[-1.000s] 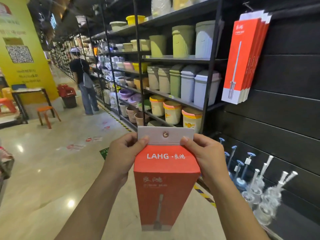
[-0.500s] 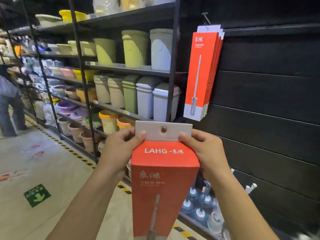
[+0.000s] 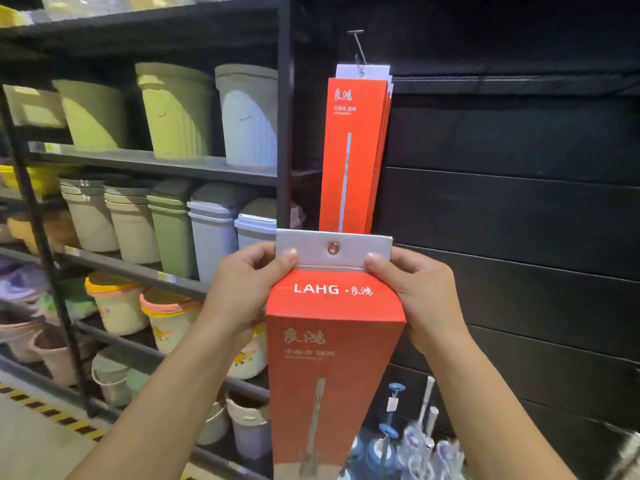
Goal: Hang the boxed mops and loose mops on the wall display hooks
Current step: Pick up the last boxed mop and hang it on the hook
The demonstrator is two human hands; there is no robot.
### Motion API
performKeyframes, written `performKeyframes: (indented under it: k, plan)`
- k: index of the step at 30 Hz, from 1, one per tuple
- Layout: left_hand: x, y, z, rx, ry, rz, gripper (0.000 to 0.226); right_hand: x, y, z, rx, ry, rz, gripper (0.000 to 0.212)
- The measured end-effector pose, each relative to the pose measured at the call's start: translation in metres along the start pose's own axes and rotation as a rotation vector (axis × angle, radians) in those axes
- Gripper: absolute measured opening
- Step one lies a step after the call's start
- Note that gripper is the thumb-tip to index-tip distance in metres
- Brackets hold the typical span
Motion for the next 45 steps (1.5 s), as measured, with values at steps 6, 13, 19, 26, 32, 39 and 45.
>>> performKeyframes:
  k: [6, 13, 19, 26, 32, 39, 45]
  plan:
    - [0.004, -0.096, 0.025, -0.033, 0.02, 0.04, 0.008, 0.014, -0.09, 0.002, 0.016, 0.017, -0.04, 0.012]
    - [0.025, -0.196, 0.04, -0.039, 0.029, 0.095, 0.007, 0.015, -0.191, 0.016, 0.026, -0.002, -0.123, 0.014]
    - [0.048, -0.273, 0.05, -0.135, 0.056, 0.132, 0.01, 0.002, -0.259, 0.03, 0.072, 0.031, -0.191, 0.024]
    - [0.08, -0.359, 0.055, -0.193, 0.077, 0.27, 0.015, -0.026, -0.313, 0.053, 0.174, 0.064, -0.285, 0.026]
    - [0.116, -0.406, 0.056, -0.204, 0.105, 0.333, 0.027, -0.059, -0.354, 0.07, 0.22, 0.11, -0.336, 0.026]
    - [0.137, -0.45, 0.063, -0.198, 0.203, 0.311, 0.024, -0.083, -0.405, 0.077, 0.185, 0.139, -0.325, 0.024]
    - [0.153, -0.48, 0.08, -0.211, 0.251, 0.297, 0.022, -0.096, -0.437, 0.07, 0.138, 0.163, -0.283, 0.023]
Point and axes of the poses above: each hand's wrist, its own y-axis away from the middle knuckle, its own z-axis out of the palm, x = y × z, the point moved 3 cm from there along -y, towards the middle knuckle, and after that the axes turned 12 degrees about -y, right-handed, at the moved point
